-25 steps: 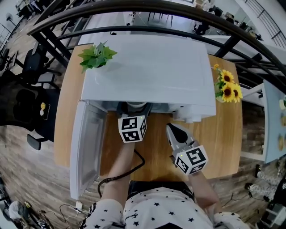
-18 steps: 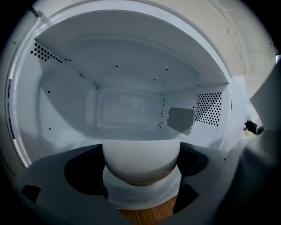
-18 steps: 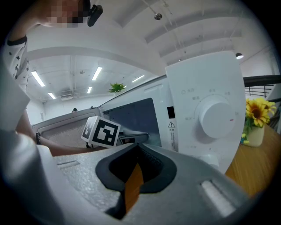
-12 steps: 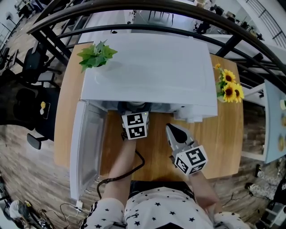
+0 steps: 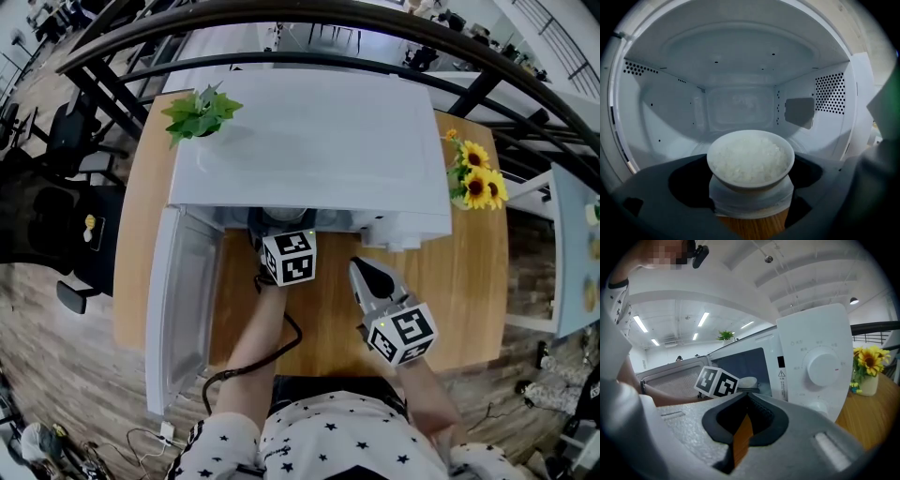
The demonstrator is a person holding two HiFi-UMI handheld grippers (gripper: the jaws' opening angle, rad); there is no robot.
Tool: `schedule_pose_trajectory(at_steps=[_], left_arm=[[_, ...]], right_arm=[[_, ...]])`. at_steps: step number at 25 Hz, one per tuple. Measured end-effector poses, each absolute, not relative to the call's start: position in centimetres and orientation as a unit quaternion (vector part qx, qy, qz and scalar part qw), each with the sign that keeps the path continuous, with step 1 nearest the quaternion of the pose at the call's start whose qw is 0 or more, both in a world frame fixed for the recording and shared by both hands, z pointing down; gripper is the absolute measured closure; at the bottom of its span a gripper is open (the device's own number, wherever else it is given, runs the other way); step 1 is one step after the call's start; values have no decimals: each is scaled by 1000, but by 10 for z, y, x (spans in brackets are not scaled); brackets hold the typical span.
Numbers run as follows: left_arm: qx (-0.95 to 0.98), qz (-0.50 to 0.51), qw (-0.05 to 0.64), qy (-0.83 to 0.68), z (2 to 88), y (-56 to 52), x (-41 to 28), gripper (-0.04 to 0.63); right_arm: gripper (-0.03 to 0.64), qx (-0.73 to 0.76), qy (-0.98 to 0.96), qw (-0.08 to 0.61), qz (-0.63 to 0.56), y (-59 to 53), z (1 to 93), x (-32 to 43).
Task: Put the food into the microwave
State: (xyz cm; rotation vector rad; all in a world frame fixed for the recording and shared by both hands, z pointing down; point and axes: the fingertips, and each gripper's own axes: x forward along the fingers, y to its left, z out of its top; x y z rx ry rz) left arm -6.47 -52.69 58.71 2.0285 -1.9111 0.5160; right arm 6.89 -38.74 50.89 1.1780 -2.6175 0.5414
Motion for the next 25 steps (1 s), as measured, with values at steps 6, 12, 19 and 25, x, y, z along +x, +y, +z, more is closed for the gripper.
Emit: schedule_pose_trajectory(at_steps=[6, 12, 19, 25], left_arm=[[689, 175, 148, -688, 588, -522, -69, 118], [700, 157, 156, -679, 582, -514, -64, 118], [732, 107, 176, -650, 579, -489, -61, 118], [736, 82, 179, -648, 569, -459, -66, 118]], right_arm=[[611, 409, -888, 106, 183, -380, 505, 76], [612, 416, -885, 105, 182, -367, 503, 80], [611, 420, -884, 102, 179, -346, 500, 81], [612, 421, -884, 103, 177, -323, 500, 78]])
